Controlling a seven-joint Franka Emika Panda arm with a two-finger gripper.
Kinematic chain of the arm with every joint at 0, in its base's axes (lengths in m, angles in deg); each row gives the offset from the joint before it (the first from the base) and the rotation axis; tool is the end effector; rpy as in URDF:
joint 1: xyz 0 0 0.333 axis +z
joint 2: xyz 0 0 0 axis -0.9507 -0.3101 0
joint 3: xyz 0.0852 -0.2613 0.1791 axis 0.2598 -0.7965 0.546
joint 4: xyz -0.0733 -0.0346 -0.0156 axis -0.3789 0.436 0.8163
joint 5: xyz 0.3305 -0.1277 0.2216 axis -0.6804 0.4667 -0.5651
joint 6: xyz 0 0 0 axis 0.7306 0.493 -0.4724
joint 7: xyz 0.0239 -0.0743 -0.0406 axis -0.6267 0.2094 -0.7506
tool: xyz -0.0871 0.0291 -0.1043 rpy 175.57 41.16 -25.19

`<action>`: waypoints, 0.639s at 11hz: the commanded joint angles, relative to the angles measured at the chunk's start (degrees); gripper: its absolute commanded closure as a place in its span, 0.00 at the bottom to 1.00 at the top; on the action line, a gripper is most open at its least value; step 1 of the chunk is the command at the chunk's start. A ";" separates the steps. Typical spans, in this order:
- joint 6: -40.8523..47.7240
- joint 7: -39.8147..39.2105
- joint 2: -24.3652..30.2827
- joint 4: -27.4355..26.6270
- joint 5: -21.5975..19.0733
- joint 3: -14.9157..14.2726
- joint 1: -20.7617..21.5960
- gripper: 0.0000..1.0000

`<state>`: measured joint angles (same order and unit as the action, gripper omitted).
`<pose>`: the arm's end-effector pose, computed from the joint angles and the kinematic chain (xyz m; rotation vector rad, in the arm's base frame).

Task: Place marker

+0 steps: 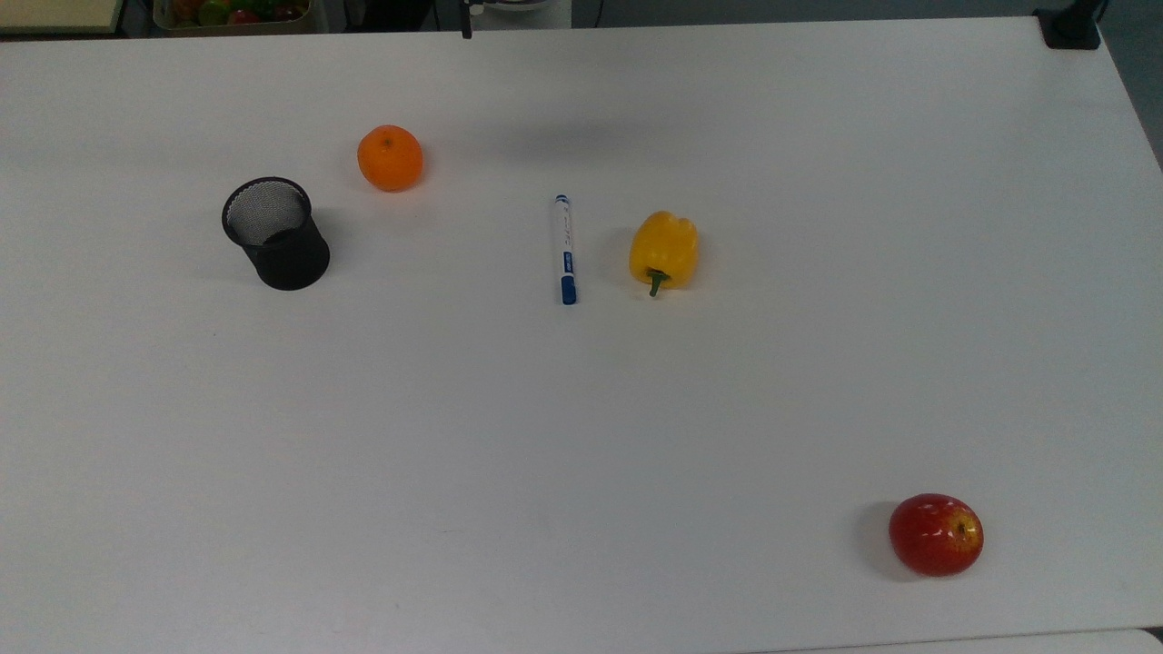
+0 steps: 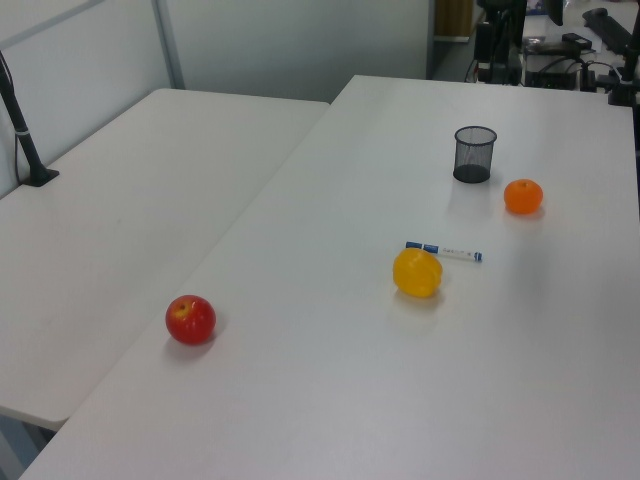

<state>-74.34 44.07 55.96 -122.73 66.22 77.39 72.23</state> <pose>0.5895 0.0005 0.5846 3.0921 -0.0717 0.0081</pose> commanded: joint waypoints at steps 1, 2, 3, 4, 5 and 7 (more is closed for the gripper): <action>0.66 -0.57 0.16 -0.48 1.67 0.22 0.41 0.00; 0.66 -0.57 0.16 -0.48 1.68 0.22 0.50 0.00; 0.66 -0.57 -0.27 -0.48 1.68 0.22 0.50 0.00; 0.66 -0.75 -0.45 -0.31 1.68 0.31 0.59 0.00; 0.57 -0.83 -0.63 -0.22 1.68 0.49 0.59 0.00; -1.87 -0.49 -1.33 -0.40 1.42 0.66 1.81 0.00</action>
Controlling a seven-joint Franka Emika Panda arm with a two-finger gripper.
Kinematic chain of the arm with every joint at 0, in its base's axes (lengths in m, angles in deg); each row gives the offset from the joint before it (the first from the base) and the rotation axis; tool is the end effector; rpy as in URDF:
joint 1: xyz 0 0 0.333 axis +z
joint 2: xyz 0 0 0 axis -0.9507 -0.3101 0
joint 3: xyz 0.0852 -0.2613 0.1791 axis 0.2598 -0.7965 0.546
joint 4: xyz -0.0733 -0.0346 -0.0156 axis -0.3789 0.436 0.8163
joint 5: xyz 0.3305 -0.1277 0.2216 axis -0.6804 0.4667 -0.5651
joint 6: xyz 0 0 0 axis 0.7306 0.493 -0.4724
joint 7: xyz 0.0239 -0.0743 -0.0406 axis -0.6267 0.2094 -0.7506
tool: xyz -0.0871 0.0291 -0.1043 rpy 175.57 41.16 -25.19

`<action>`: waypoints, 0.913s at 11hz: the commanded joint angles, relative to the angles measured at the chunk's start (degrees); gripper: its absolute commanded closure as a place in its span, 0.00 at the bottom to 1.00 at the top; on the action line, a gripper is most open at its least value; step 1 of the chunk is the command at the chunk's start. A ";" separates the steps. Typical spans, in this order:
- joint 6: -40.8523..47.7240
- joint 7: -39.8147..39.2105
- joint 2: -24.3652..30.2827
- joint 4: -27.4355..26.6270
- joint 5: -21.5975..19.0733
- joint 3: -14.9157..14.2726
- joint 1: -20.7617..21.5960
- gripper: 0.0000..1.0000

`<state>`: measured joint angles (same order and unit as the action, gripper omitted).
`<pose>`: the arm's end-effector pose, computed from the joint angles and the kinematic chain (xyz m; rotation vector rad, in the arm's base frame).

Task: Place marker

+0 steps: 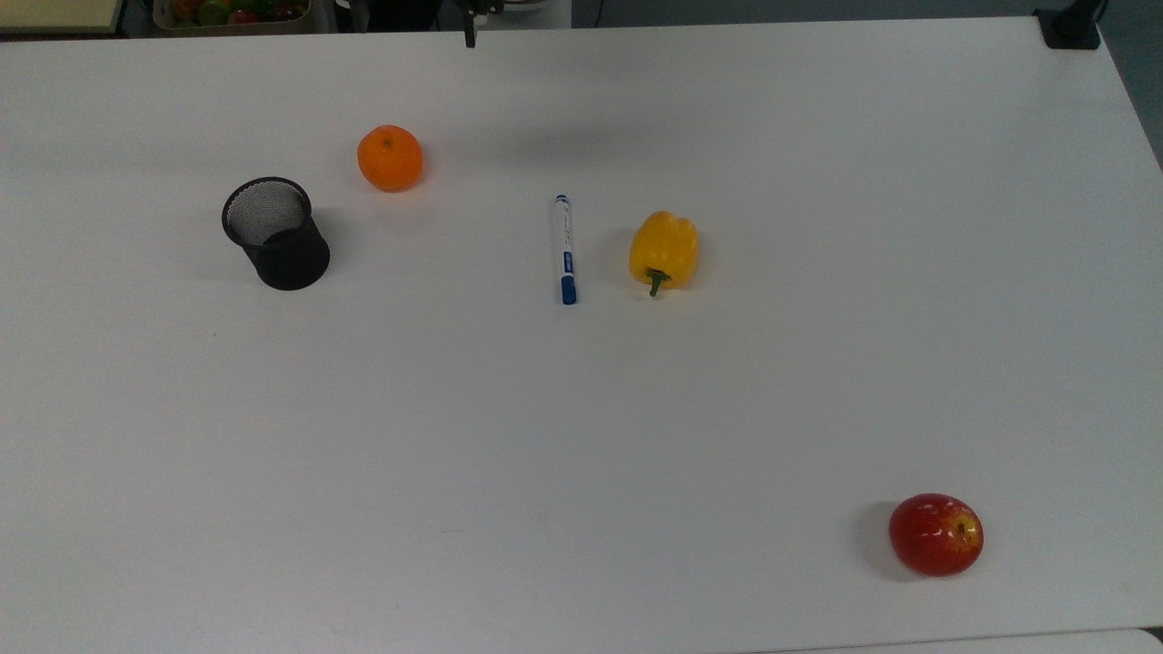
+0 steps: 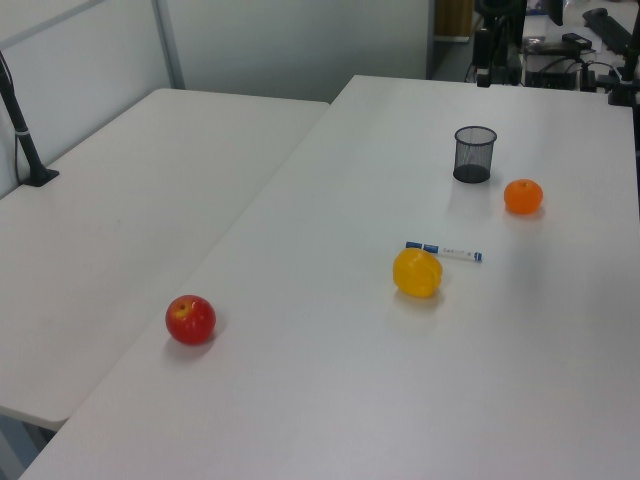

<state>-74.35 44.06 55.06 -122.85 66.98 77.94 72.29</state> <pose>0.5932 0.0050 0.5744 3.0790 -0.0529 -0.0179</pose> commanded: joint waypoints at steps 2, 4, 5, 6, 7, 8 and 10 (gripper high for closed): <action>-4.08 -0.12 -1.05 -0.45 0.66 0.11 3.77 0.00; -4.87 0.49 -1.58 -0.63 0.39 0.20 5.97 0.00; -5.05 1.62 -1.93 -0.89 0.39 0.55 6.85 0.00; -5.66 1.98 -2.20 -1.76 0.39 0.90 7.03 0.00; -7.32 1.99 -2.37 -3.08 0.39 0.90 7.03 0.00; -9.86 1.99 -2.98 -4.83 0.39 0.90 7.12 0.00; -13.91 2.07 -4.48 -8.17 0.57 0.90 7.21 0.00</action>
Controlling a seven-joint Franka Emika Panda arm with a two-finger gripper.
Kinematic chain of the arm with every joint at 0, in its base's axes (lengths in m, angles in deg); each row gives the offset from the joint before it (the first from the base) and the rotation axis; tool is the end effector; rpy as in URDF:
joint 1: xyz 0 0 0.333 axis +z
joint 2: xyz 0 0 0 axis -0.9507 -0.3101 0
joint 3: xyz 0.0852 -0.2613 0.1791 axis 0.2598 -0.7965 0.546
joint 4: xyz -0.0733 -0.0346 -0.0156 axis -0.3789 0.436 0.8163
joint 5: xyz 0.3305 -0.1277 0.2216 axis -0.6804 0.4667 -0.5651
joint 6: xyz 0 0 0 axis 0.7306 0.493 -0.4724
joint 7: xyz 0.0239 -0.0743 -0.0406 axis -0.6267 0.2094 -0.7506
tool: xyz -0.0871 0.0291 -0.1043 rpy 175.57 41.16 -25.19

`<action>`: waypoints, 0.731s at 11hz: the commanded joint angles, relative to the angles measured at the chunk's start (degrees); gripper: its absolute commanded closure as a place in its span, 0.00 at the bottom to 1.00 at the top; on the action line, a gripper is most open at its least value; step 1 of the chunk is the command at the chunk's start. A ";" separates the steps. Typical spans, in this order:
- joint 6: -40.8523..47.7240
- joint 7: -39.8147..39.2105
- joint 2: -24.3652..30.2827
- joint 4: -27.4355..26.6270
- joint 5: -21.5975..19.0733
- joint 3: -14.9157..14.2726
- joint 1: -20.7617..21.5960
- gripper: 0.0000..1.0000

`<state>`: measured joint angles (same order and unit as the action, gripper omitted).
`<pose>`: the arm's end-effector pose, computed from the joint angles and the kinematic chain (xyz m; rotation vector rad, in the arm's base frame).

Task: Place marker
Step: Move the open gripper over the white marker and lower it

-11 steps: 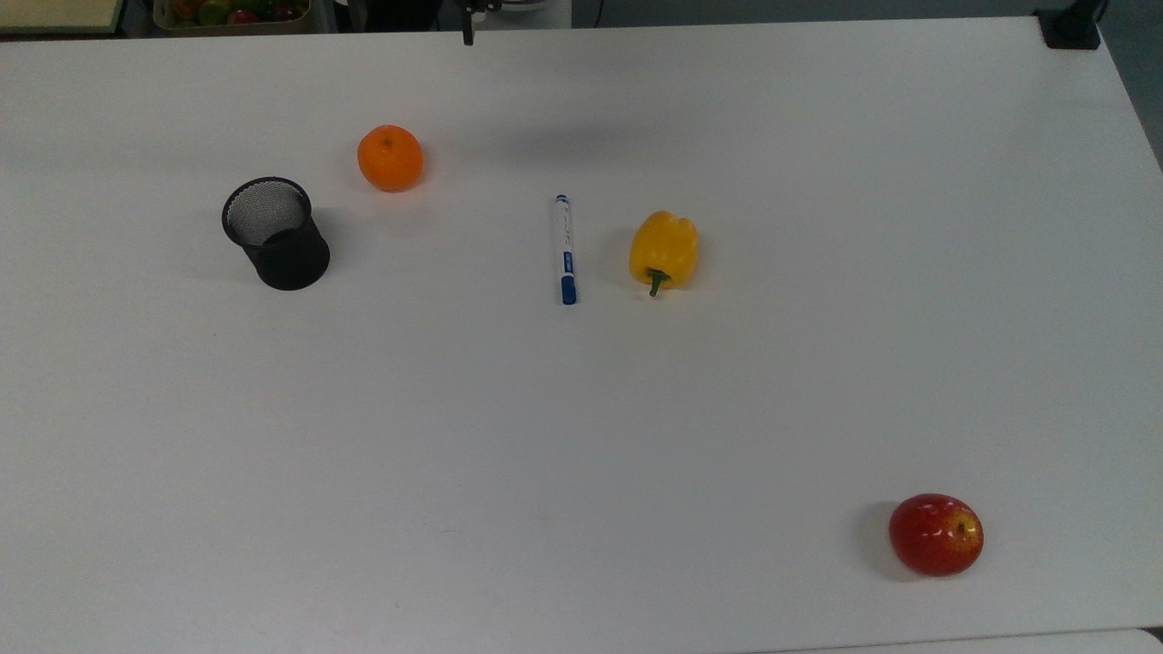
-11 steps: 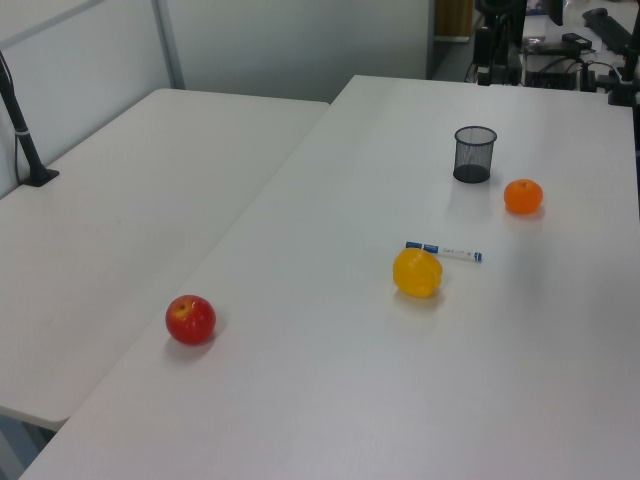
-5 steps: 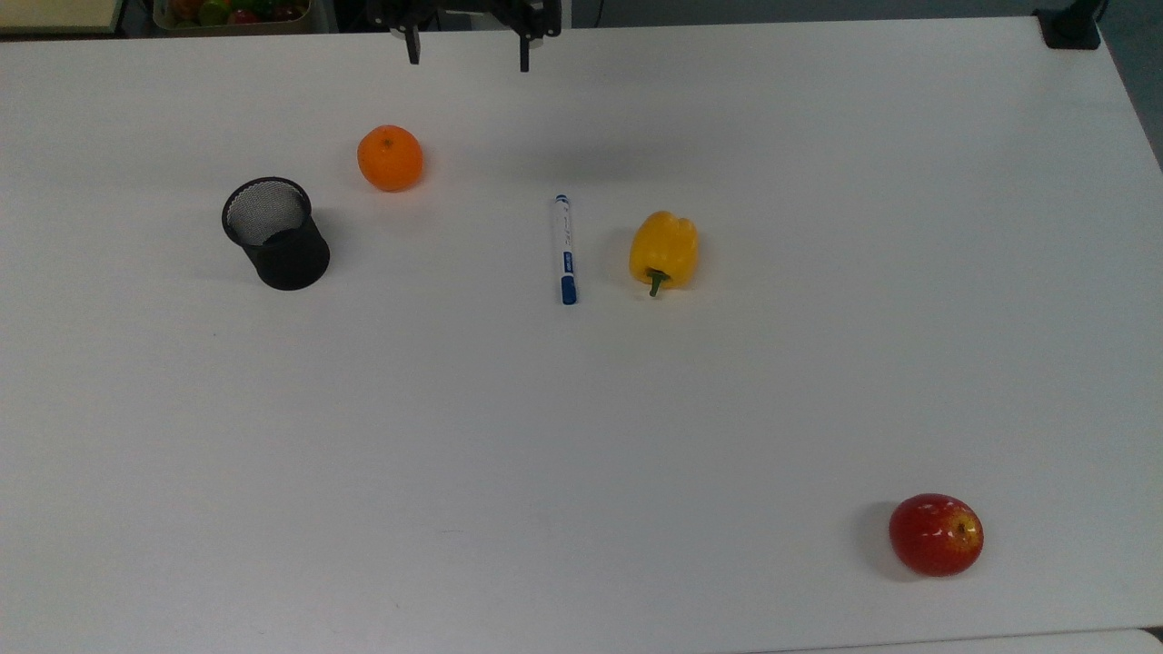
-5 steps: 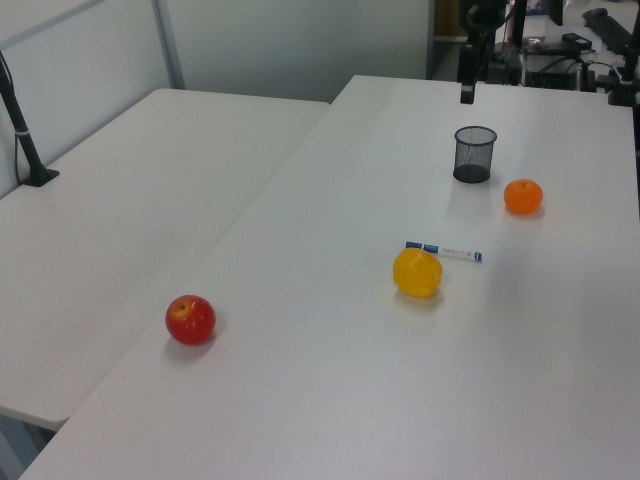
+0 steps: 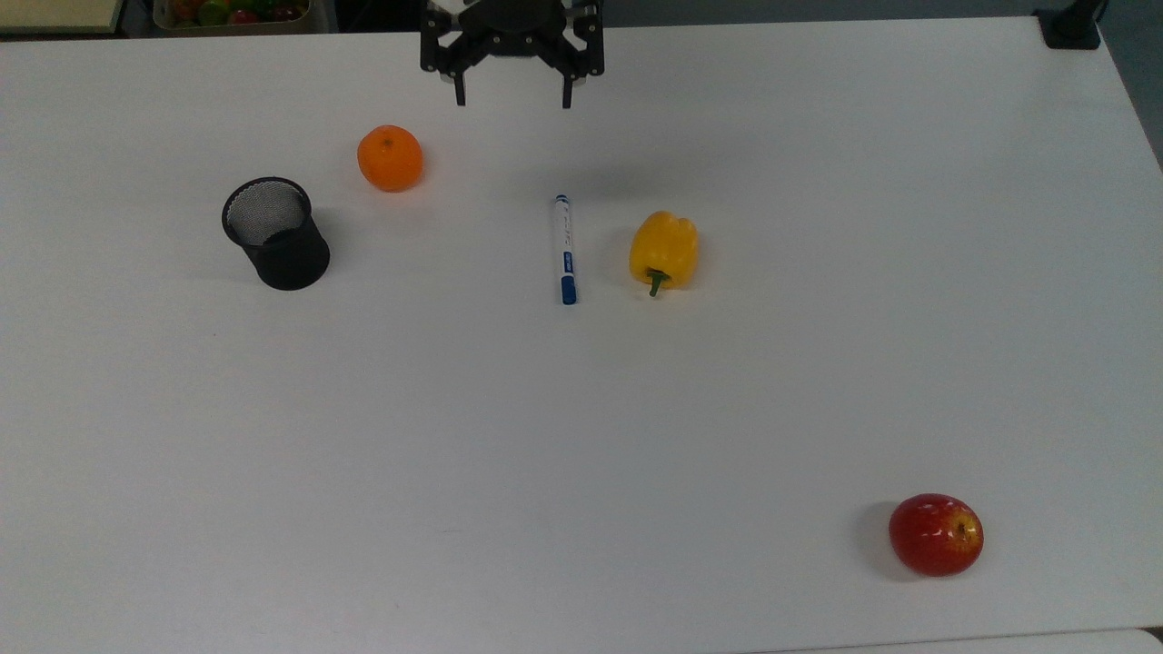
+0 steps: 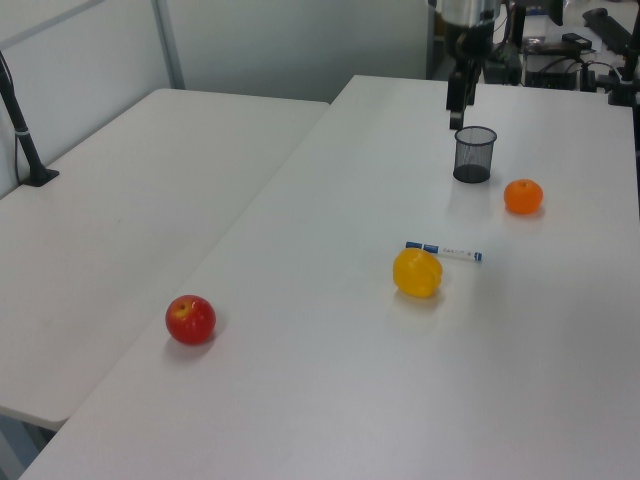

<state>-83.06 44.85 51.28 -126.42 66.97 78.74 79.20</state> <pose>0.6151 0.0895 0.5162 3.0816 0.1463 0.0250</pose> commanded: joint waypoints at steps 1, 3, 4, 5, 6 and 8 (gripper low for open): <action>-7.65 1.29 -1.48 -6.18 0.57 0.19 0.30 0.00; -11.96 1.29 -3.07 -9.26 0.57 0.19 0.30 0.00; -13.98 1.29 -3.94 -10.58 0.75 0.28 0.65 0.00; -15.66 1.29 -5.17 -10.94 0.75 0.28 1.26 0.00; -16.63 1.29 -6.84 -10.94 0.75 0.28 1.35 0.00; -19.26 1.29 -9.65 -10.86 0.84 0.28 1.70 0.00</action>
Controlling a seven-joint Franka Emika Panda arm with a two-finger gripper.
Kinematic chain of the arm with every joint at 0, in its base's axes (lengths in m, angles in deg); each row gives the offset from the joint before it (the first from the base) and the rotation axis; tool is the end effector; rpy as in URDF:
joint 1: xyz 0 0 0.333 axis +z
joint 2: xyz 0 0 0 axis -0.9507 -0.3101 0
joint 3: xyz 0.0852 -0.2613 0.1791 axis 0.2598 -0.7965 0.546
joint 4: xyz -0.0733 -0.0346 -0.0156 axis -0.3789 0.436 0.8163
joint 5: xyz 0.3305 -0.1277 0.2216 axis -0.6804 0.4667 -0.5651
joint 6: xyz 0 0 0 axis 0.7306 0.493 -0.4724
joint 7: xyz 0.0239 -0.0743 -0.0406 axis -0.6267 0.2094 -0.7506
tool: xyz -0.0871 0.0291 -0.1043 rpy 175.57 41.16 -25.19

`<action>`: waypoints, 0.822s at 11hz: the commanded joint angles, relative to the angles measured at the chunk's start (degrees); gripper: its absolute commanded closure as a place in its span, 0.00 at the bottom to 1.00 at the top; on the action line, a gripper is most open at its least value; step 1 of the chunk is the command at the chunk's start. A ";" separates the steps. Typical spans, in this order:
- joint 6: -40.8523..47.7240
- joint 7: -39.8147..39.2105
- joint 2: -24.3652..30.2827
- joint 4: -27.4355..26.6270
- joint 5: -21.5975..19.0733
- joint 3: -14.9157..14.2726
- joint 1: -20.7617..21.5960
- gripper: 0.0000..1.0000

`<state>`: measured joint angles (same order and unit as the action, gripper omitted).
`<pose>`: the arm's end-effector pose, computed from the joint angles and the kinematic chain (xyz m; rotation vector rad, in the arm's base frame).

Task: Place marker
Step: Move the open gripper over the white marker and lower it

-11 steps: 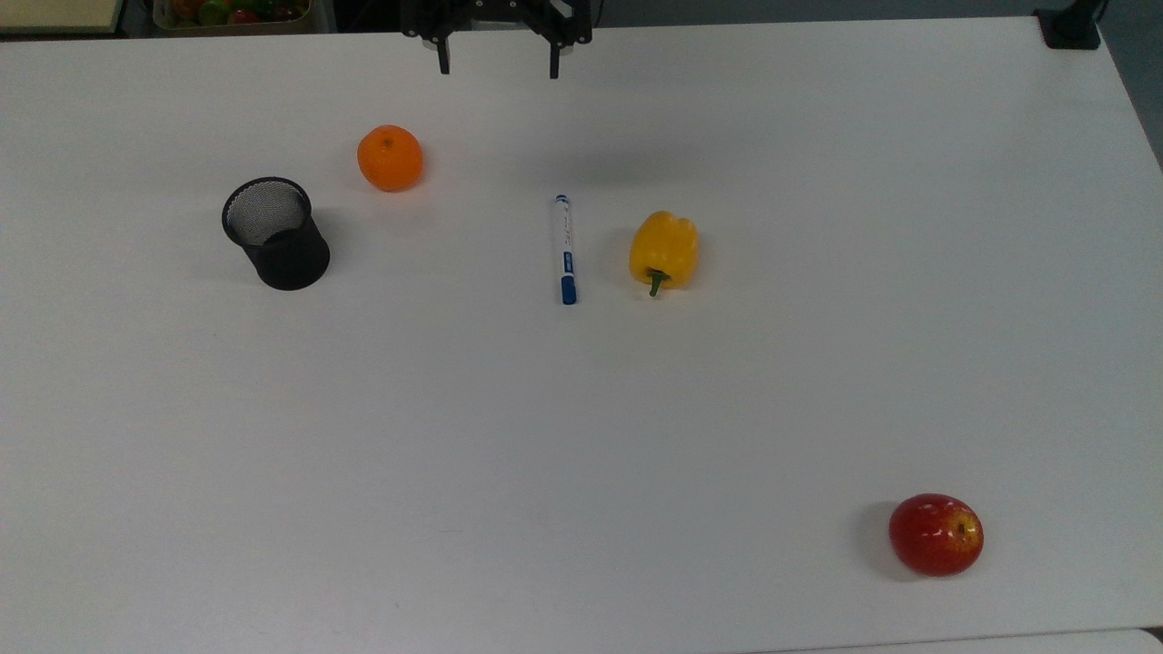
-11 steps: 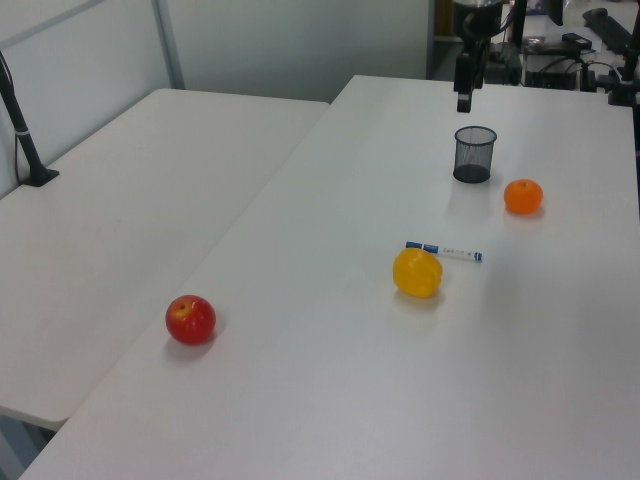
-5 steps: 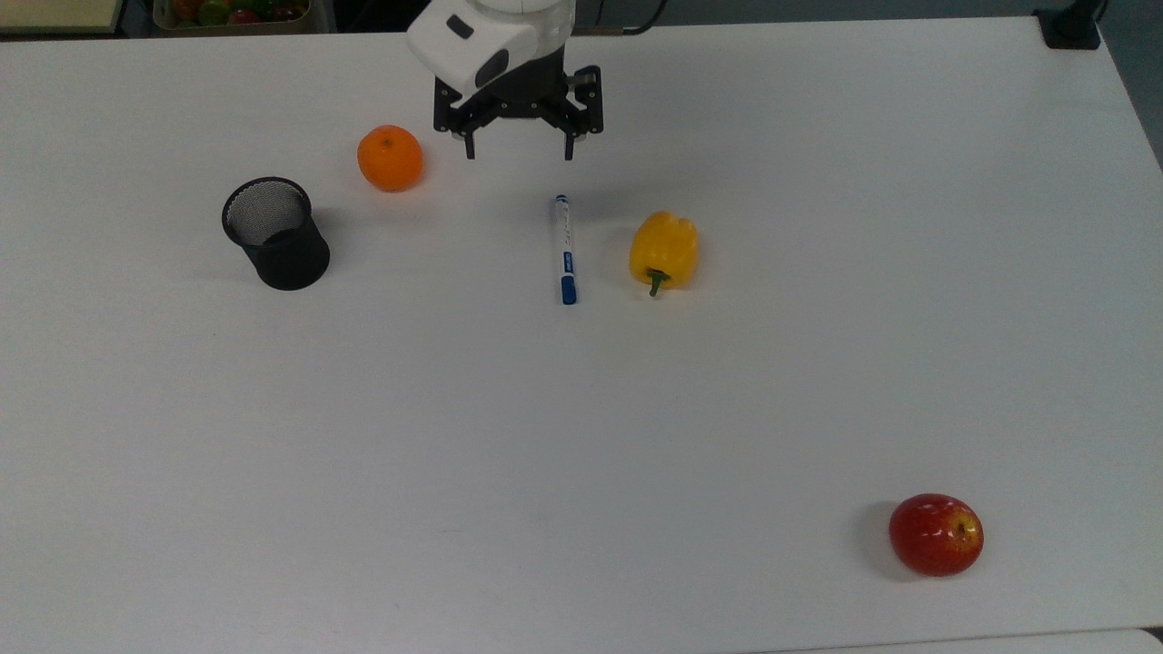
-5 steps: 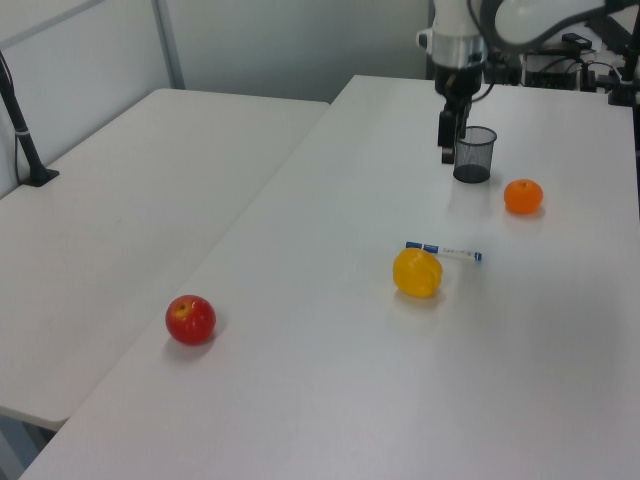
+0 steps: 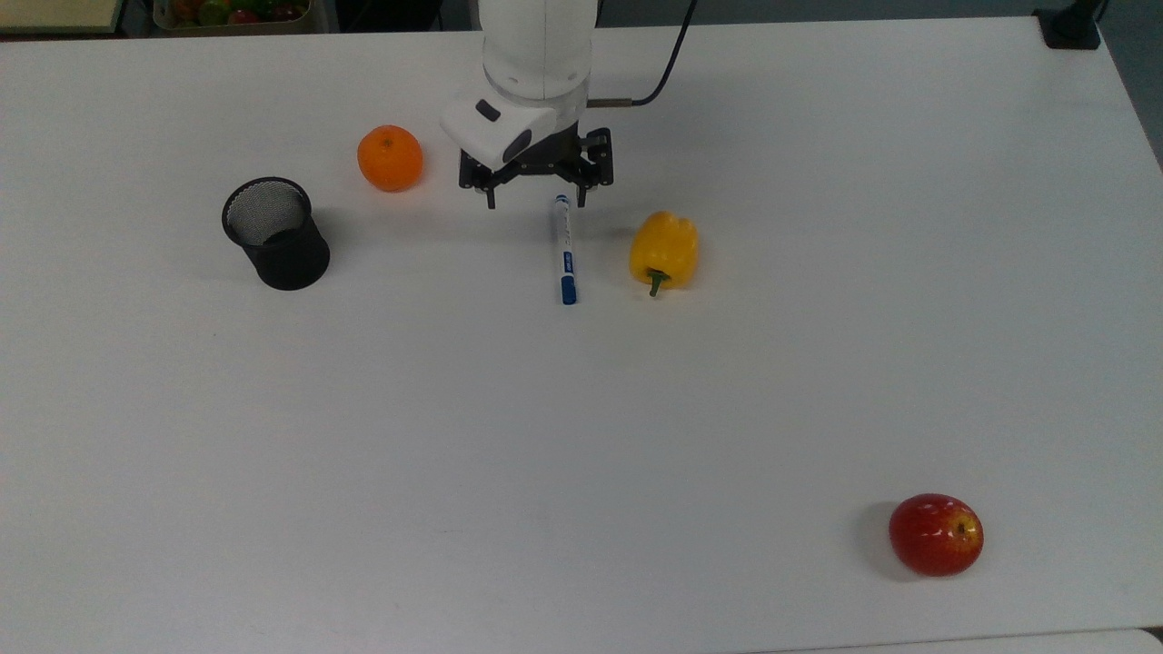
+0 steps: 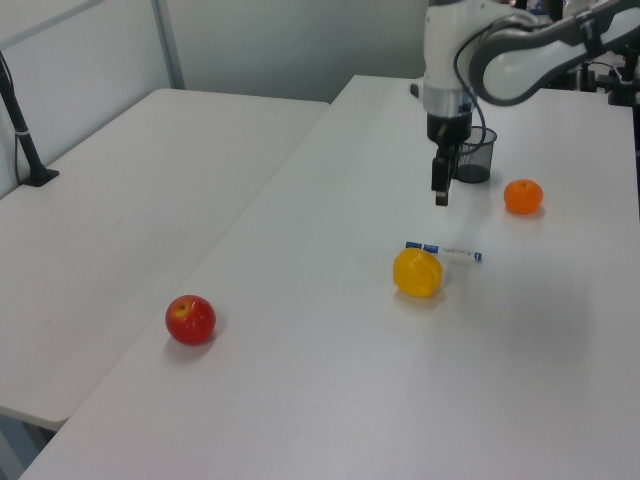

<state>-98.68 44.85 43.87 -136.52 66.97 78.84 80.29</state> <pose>0.6295 0.1072 0.3700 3.0846 0.2037 -0.0264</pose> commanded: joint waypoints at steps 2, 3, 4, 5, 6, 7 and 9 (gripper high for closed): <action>-5.66 1.28 -4.44 -0.76 1.36 0.09 1.23 0.00; -6.72 1.28 -5.41 -0.68 1.45 0.09 1.23 0.00; -8.03 1.89 -6.55 -0.59 1.45 0.18 1.32 0.01; -9.61 2.94 -7.95 -0.33 1.71 0.18 1.40 0.01; -10.58 3.82 -9.01 -0.24 2.84 0.09 2.28 0.05; -11.20 4.96 -9.89 -0.15 4.25 0.18 2.37 0.09; -12.44 5.68 -10.42 0.03 5.23 0.09 2.46 0.29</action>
<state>-109.24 48.15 33.93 -136.59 70.28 78.89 82.24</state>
